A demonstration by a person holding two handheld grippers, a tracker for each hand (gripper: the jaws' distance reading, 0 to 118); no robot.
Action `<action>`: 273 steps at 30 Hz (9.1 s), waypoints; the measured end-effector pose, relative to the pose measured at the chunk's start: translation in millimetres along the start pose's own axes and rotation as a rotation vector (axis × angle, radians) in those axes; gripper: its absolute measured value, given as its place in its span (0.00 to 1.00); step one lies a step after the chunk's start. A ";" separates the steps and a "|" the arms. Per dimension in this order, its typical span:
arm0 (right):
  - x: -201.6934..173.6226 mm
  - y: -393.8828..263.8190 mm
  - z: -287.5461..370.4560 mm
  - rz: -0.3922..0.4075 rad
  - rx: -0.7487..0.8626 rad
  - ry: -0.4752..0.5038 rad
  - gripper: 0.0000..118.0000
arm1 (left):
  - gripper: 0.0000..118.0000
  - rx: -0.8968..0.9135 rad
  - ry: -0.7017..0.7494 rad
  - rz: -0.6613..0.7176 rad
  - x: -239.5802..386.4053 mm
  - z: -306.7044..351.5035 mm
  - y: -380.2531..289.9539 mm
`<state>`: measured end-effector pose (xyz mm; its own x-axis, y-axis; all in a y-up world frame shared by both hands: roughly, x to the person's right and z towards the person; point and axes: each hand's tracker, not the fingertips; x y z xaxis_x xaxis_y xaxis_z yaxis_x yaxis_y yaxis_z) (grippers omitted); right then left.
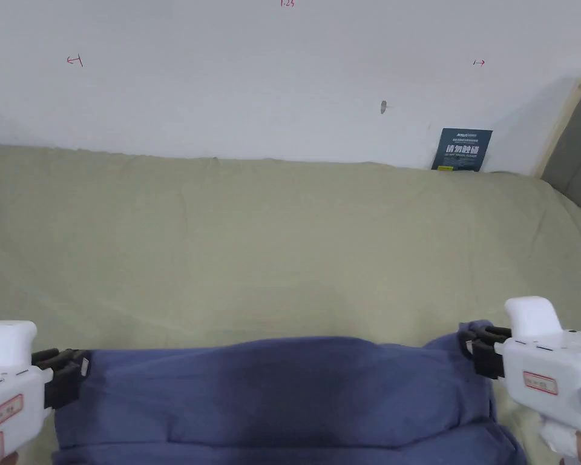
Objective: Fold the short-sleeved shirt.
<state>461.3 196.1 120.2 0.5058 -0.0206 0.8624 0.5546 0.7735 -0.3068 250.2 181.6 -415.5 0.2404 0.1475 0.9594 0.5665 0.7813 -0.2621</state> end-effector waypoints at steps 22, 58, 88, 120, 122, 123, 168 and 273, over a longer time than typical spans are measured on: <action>-41.9 -190.6 81.2 -0.091 -0.128 -0.130 0.51 | 0.77 -0.158 0.044 0.041 -22.6 46.8 -145.1; -156.3 -132.8 175.8 -0.266 0.159 0.014 0.06 | 0.81 -0.377 -0.991 0.957 -168.9 -79.8 -189.9; -149.0 -135.3 182.6 -0.285 0.204 0.057 0.06 | 0.04 -0.256 -0.118 0.165 -64.2 5.9 -114.6; -103.1 -192.7 203.0 -0.303 0.299 0.069 0.06 | 0.85 -0.161 -0.418 0.109 142.4 -21.7 -84.4; -102.9 -193.9 202.0 -0.306 0.294 0.069 0.06 | 0.85 -0.076 -0.401 0.132 123.1 6.8 -62.8; -102.8 -194.4 200.8 -0.310 0.290 0.070 0.06 | 0.85 -0.045 -0.384 0.155 112.3 14.1 -57.9; -150.2 -183.3 171.8 -0.278 0.198 0.169 0.06 | 0.95 -0.439 -0.683 0.923 -63.4 -64.3 -171.4; -137.2 -203.6 -61.9 -0.472 -0.362 0.617 0.05 | 0.83 -0.220 -0.457 0.360 18.2 -0.2 -153.6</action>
<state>319.9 2.2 39.4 0.3797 -0.7118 0.5910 0.9213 0.3492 -0.1713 167.7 64.2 -357.7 0.1124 0.6617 0.7413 0.6736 0.4977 -0.5464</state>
